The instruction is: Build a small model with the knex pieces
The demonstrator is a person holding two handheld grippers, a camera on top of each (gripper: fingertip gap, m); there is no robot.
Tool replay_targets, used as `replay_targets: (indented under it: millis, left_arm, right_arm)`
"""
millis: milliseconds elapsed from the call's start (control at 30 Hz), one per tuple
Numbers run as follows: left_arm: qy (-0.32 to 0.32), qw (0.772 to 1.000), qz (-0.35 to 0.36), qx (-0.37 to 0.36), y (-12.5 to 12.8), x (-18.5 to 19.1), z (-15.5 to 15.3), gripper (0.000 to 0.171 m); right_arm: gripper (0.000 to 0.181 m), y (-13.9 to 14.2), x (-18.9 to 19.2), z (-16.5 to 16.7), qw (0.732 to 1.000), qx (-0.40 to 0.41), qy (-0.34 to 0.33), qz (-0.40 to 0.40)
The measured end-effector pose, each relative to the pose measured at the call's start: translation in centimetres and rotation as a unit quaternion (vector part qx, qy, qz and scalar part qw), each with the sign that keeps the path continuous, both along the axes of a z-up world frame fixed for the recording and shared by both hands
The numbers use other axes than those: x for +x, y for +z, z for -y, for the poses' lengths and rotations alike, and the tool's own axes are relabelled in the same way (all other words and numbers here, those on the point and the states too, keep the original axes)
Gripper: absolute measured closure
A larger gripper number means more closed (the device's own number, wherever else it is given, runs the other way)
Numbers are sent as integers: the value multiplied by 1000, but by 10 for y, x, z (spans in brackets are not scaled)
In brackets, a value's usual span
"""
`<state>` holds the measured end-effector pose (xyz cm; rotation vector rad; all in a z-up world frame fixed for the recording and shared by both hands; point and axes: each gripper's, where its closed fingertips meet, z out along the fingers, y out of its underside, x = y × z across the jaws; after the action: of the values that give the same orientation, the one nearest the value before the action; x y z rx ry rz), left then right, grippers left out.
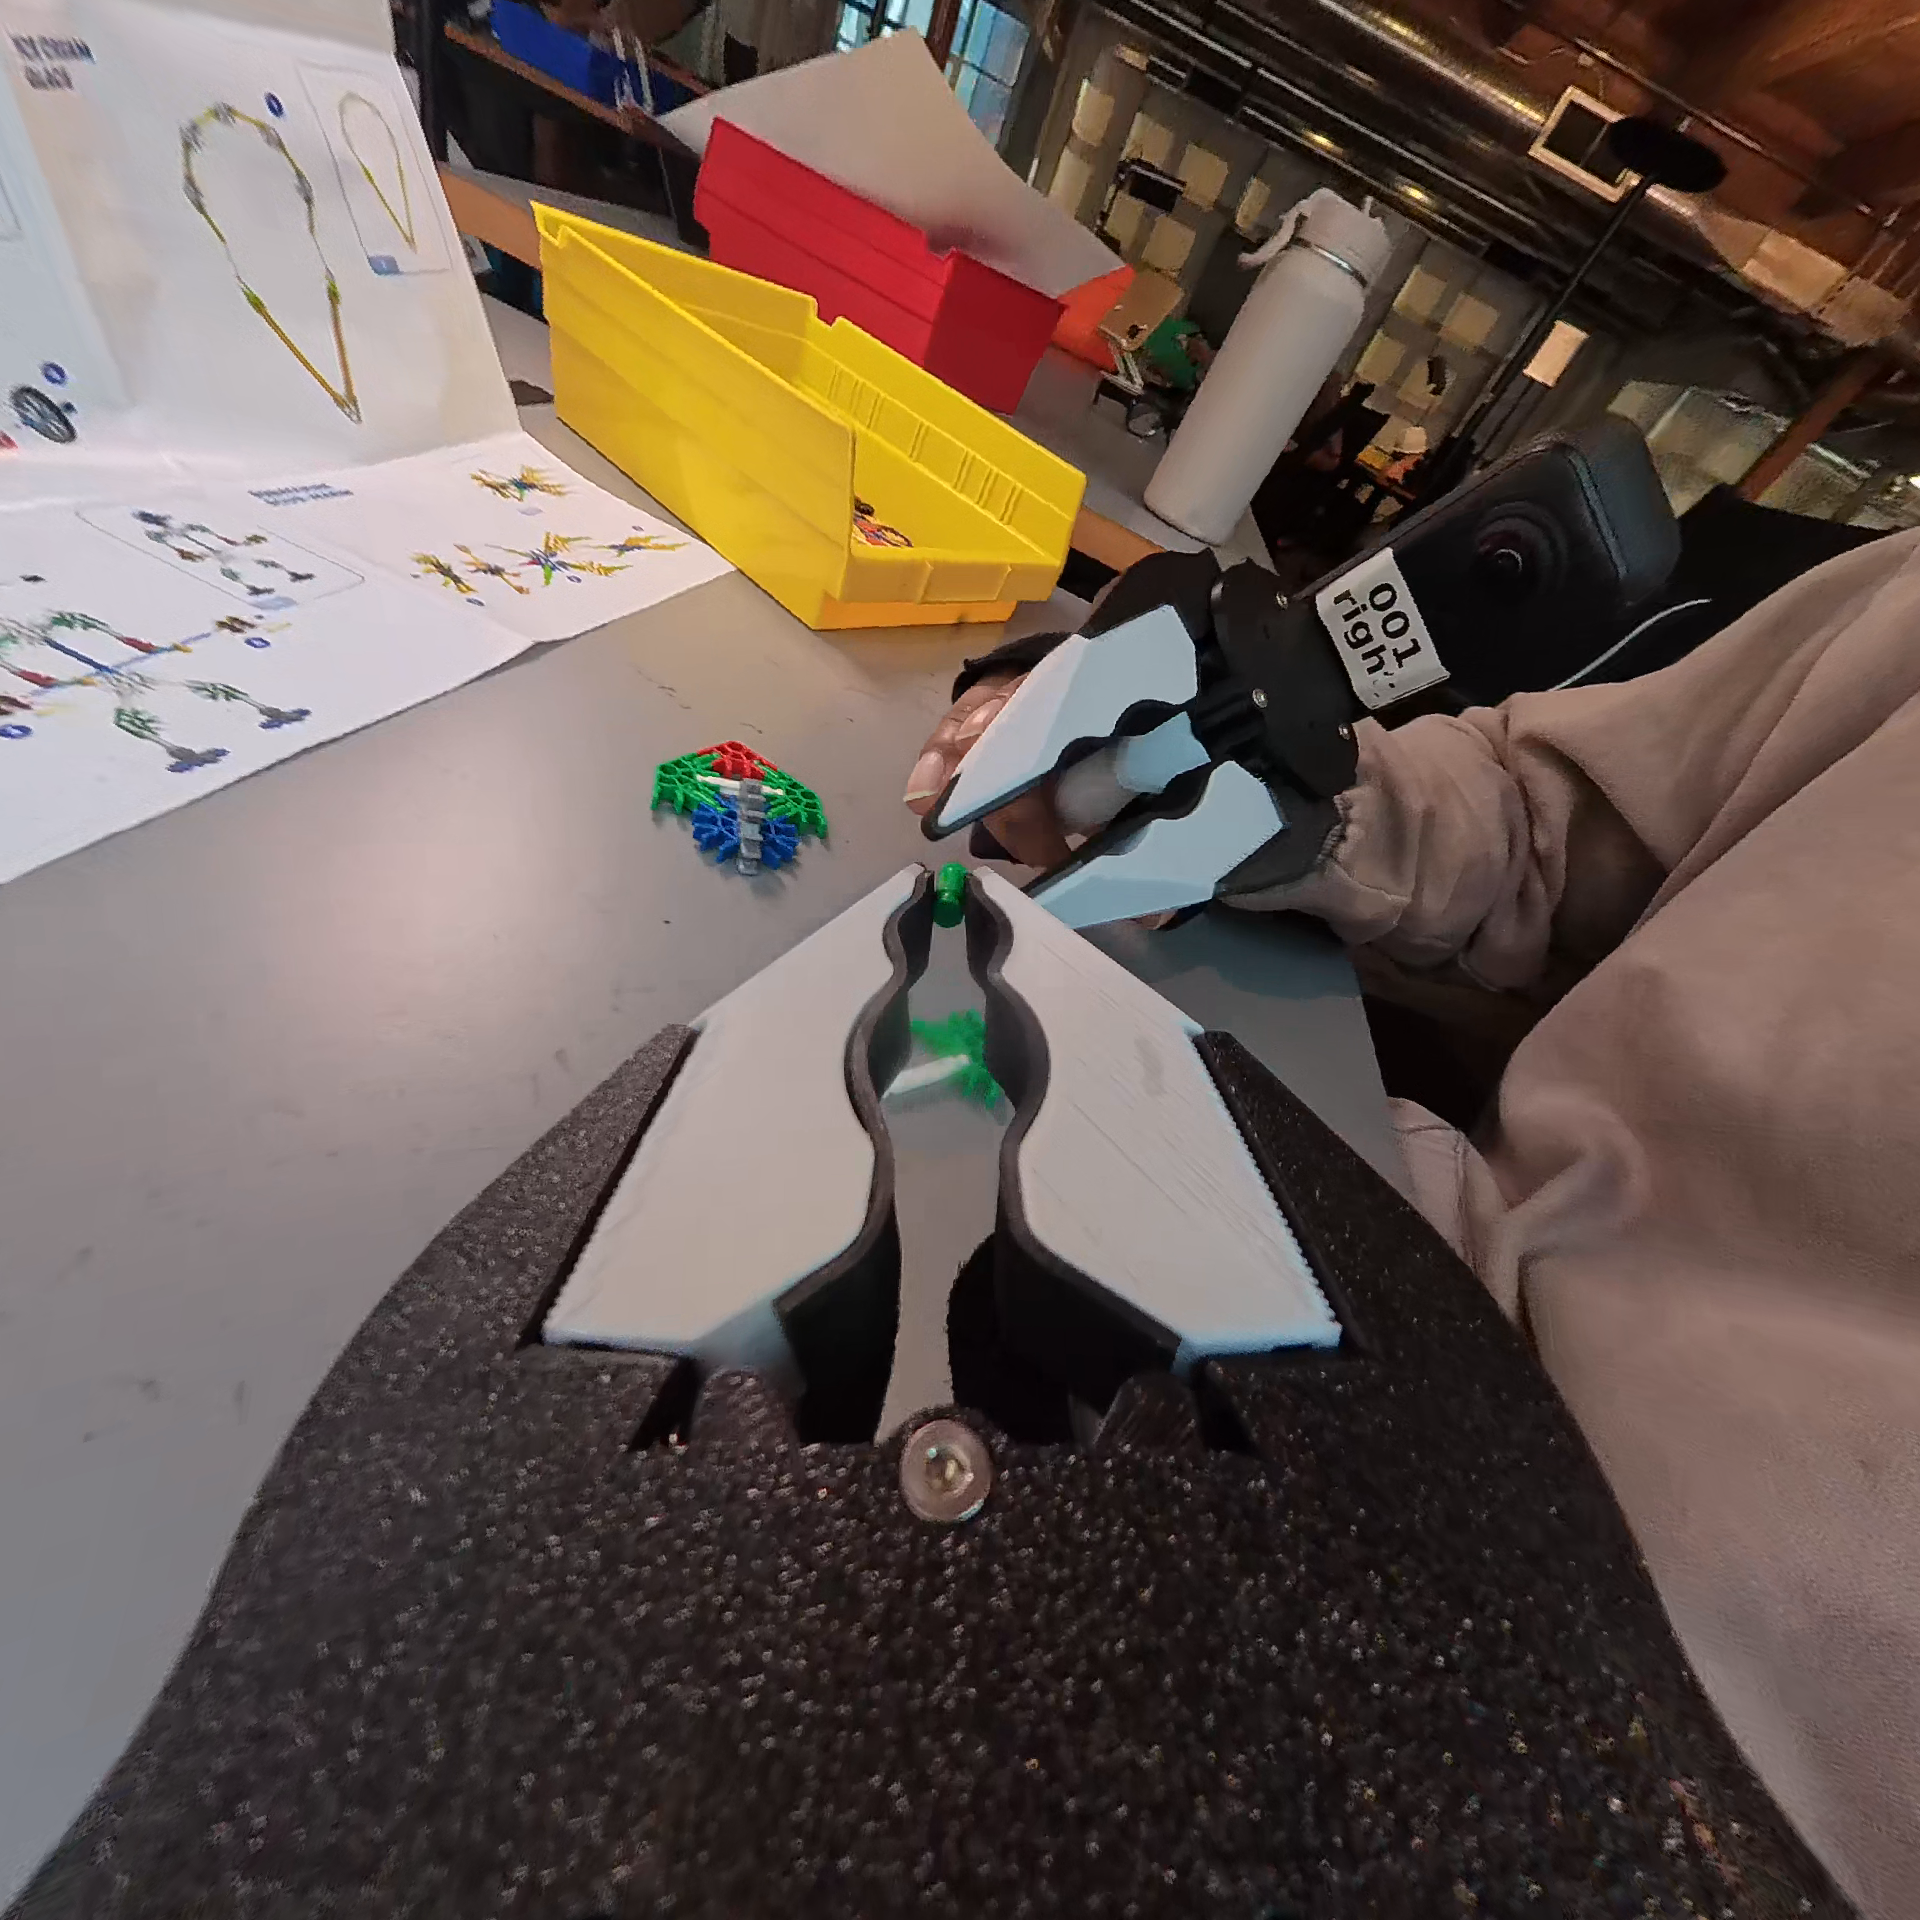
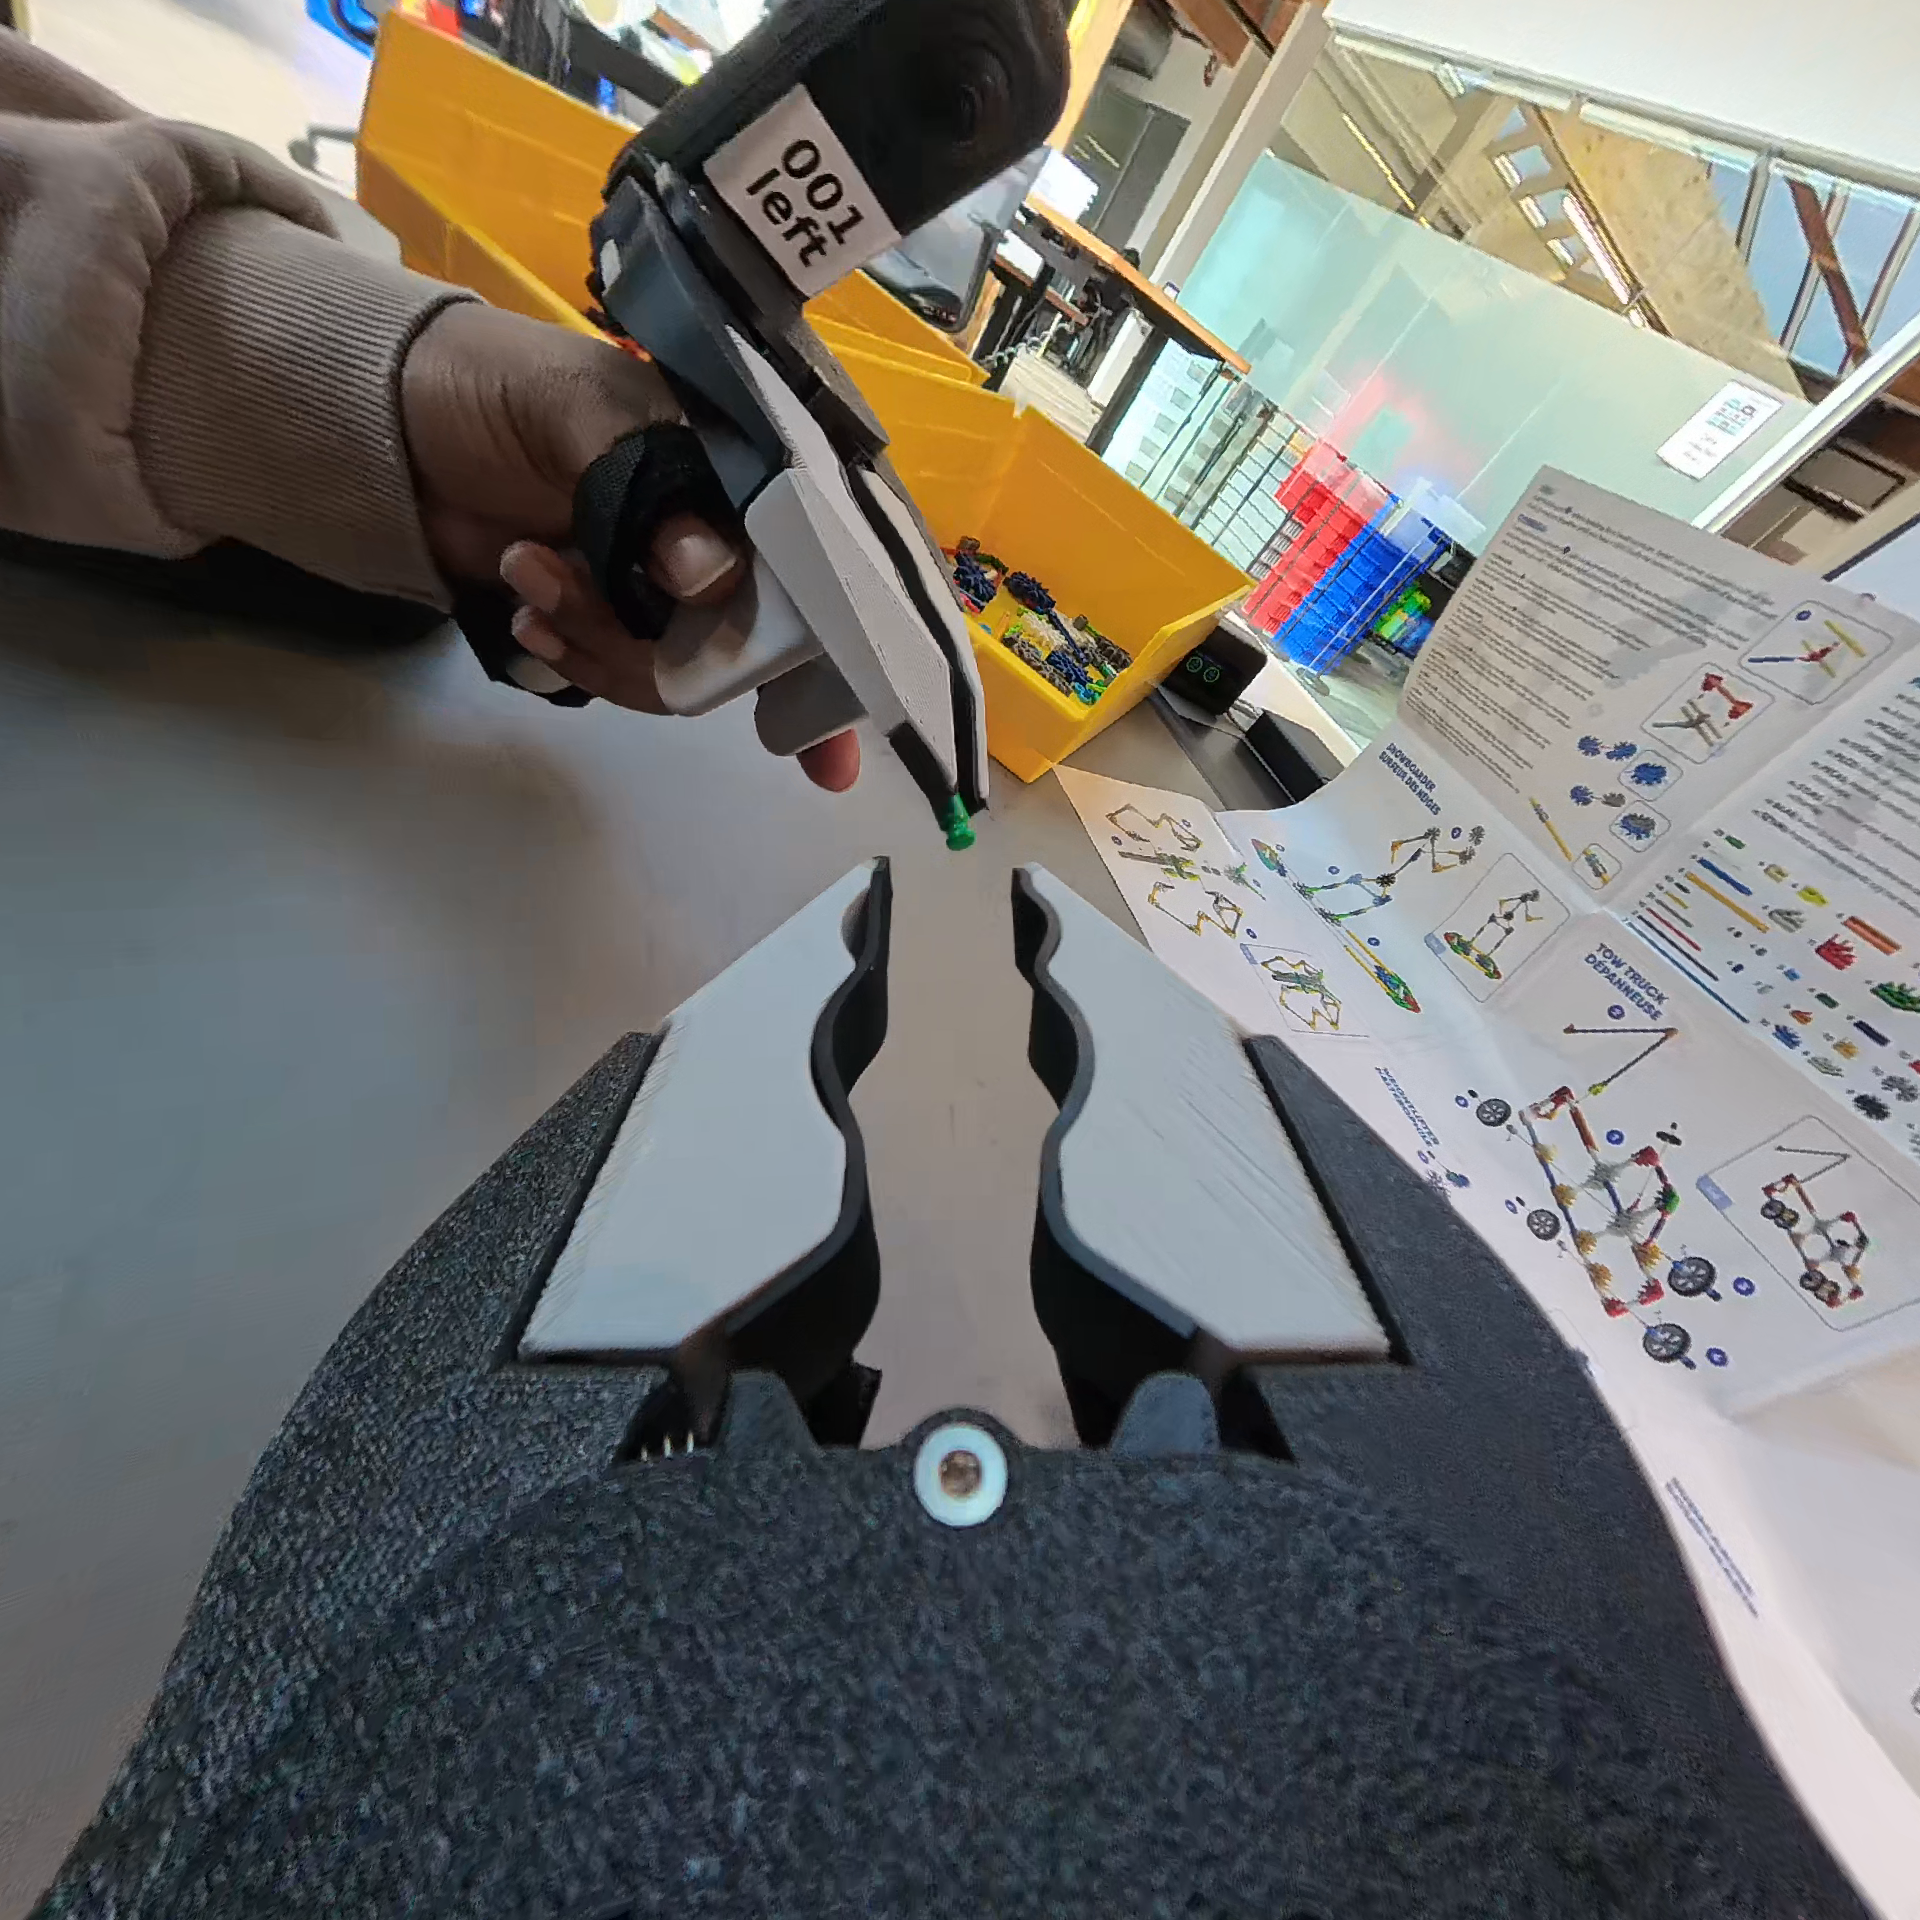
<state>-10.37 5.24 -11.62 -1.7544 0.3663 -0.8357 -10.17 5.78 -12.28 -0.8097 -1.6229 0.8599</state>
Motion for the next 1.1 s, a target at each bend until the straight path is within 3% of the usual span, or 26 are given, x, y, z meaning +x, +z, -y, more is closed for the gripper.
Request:
replay_targets:
  millis: [100,200,367,500,567,667,833,967,1100]
  left_arm:
    - [65,995,-61,43,11,-25,-4,168]
    - [144,975,-130,104,28,-54,-4,168]
    - [265,910,-262,181,53,-97,1,167]
    - [370,841,-354,177,79,-157,13,167]
    - [419,818,-367,143,93,-205,24,167]
    - [432,821,-374,18,88,-279,34,167]
    - [399,794,-417,-192,38,-395,45,167]
    - [378,779,-410,-286,3,-444,48,167]
    - [381,760,-411,-330,-11,-470,45,167]
  right_arm:
    - [151,7,1,-11,1000,-15,-20,-9]
    - [147,11,3,-21,999,-19,-36,-15]
    - [148,12,4,-30,998,-28,-49,-11]
    - [154,12,6,-37,998,-10,-65,-7]
    - [156,15,8,-40,997,-6,-70,-11]
    - [158,21,10,-45,997,-14,-76,-19]
    - [160,25,12,-48,996,-21,-81,-19]
    - [161,23,12,-48,996,-7,-83,-16]
    - [161,15,10,-52,996,-5,-88,-5]
